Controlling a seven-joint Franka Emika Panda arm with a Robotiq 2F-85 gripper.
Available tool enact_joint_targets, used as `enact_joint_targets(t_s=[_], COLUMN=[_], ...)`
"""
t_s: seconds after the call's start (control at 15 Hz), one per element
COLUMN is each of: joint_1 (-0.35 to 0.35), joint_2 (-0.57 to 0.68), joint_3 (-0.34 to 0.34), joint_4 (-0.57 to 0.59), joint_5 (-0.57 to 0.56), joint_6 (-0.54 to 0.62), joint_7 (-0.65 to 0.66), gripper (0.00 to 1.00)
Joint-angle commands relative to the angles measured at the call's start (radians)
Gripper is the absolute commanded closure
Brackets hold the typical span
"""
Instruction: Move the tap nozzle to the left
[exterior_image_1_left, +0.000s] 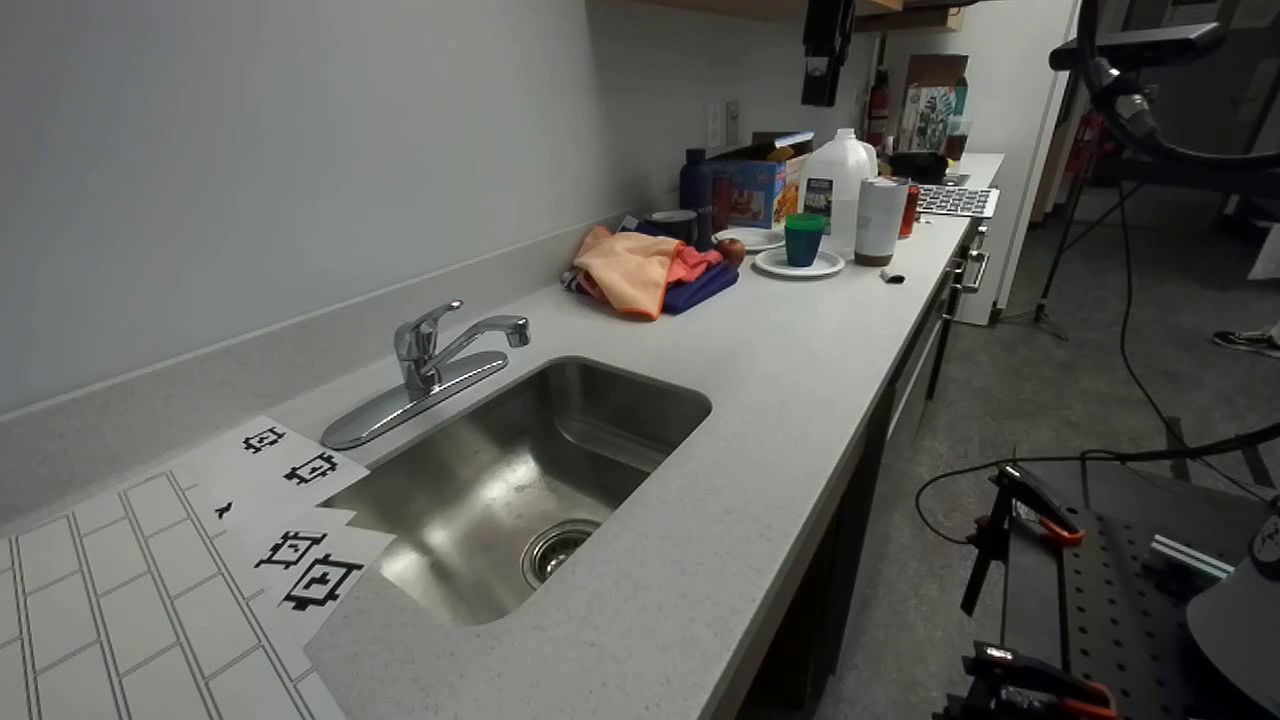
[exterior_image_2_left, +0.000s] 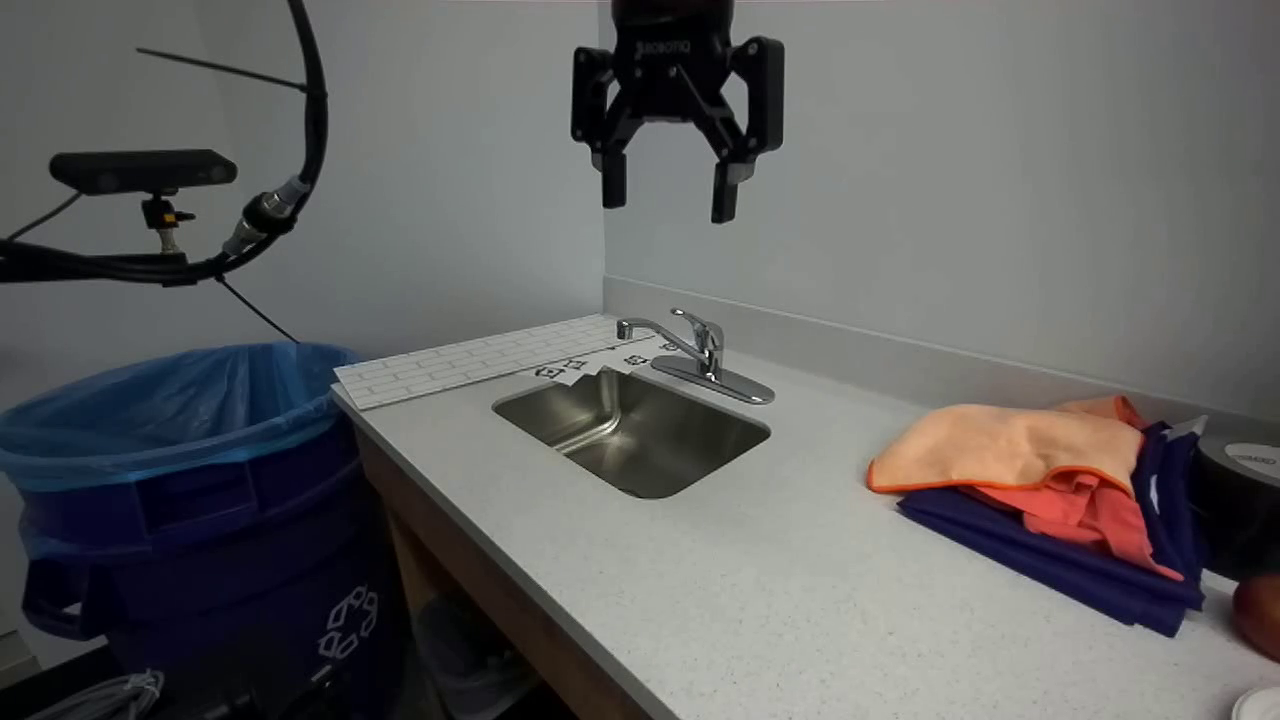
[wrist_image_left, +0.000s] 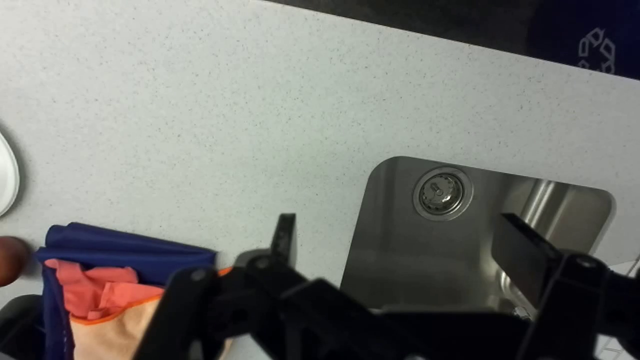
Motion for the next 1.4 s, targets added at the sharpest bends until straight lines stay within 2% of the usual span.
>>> enact_joint_targets(t_s=[0.0,0.73,1.33], joint_1=[-0.012,-0.011,-0.001], joint_2=[0.002,0.033,0.222], joint_3=[0.010,0.013,0.040], joint_4=[0.003,0.023,0.133], joint_5=[0.004,0.005,0.023], joint_6=[-0.003,-0.005,0.044], joint_7=[-0.003,-0.005,-0.009], gripper=[0.00,0.00,0.00])
